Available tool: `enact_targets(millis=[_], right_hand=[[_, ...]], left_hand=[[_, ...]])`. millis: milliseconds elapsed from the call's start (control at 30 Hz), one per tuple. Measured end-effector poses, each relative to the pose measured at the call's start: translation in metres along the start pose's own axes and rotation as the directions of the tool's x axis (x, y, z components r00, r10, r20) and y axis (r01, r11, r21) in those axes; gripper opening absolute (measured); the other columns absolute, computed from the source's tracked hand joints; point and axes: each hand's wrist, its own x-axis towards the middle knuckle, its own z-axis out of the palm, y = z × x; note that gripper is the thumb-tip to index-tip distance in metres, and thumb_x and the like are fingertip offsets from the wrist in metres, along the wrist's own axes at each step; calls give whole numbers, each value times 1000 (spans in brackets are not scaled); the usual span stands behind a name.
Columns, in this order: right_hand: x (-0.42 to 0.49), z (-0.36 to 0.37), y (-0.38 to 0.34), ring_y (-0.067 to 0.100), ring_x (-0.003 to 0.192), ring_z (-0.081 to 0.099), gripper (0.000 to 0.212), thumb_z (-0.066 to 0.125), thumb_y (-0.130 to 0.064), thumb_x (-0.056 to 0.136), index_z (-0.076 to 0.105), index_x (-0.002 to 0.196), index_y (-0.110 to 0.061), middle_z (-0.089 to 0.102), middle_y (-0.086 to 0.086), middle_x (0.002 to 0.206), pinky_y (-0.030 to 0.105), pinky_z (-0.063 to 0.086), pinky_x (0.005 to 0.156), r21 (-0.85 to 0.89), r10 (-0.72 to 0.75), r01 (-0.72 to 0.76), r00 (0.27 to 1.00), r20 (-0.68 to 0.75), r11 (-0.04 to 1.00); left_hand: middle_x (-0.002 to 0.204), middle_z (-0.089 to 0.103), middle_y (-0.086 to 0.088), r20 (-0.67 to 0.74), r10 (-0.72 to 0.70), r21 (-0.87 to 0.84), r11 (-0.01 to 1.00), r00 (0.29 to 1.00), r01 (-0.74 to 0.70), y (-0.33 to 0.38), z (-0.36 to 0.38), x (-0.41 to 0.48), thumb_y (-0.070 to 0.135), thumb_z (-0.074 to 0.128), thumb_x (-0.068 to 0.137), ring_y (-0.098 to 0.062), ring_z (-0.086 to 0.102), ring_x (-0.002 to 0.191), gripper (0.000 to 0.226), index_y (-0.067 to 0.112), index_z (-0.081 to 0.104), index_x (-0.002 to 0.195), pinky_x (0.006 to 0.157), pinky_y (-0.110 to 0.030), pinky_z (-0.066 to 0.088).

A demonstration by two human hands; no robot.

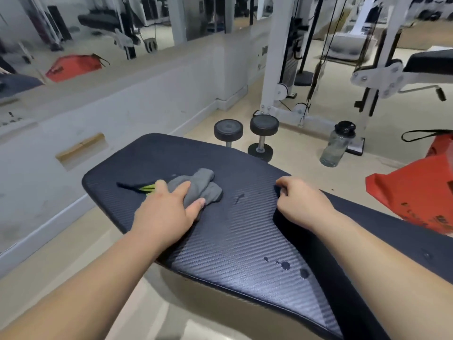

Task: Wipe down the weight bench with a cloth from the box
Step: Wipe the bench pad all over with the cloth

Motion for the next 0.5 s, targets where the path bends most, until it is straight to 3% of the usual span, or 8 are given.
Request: enact_targets(millis=[100, 267, 333, 433, 500], right_hand=[[2, -1, 6, 32, 119, 58, 39, 44, -12, 90, 66, 122, -19, 65, 4, 130, 46, 53, 95, 16, 5, -5, 1000, 11, 1000], [11, -4, 19, 25, 123, 59, 44, 44, -12, 94, 67, 127, -28, 68, -2, 132, 36, 48, 102, 255, 84, -82, 996, 4, 963], [12, -6, 26, 22, 124, 59, 45, 43, -11, 96, 65, 132, -27, 68, -4, 133, 33, 45, 104, 363, 100, -82, 994, -33, 928], [11, -10, 39, 21, 121, 61, 43, 42, -10, 98, 67, 129, -24, 69, -3, 129, 35, 46, 104, 405, 109, -63, 990, -90, 912], [9, -13, 50, 22, 123, 61, 45, 43, -6, 94, 68, 127, -25, 70, -3, 128, 38, 47, 107, 369, 109, -66, 989, -97, 927]], left_hand=[[117, 39, -8, 26, -30, -14, 999, 999, 30, 26, 3, 9, 78, 29, 91, -38, 59, 106, 66, 29, 47, 133, 92, -47, 53], [132, 44, -14, 141, 182, 84, 977, 973, -195, 53, 0, 6, 71, 28, 97, -36, 57, 116, 65, 27, 38, 144, 92, -40, 48], [135, 44, -16, 159, 132, 152, 976, 978, -156, 51, -6, 36, 68, 26, 99, -37, 58, 114, 60, 26, 40, 139, 89, -42, 47], [145, 38, -24, 131, -25, 158, 987, 991, 4, 66, -3, 65, 65, 25, 100, -40, 56, 119, 70, 14, 38, 147, 94, -45, 49], [143, 41, -23, 91, 21, 161, 986, 996, -35, 90, 6, 53, 68, 23, 99, -39, 54, 121, 76, 11, 37, 148, 93, -45, 49]])
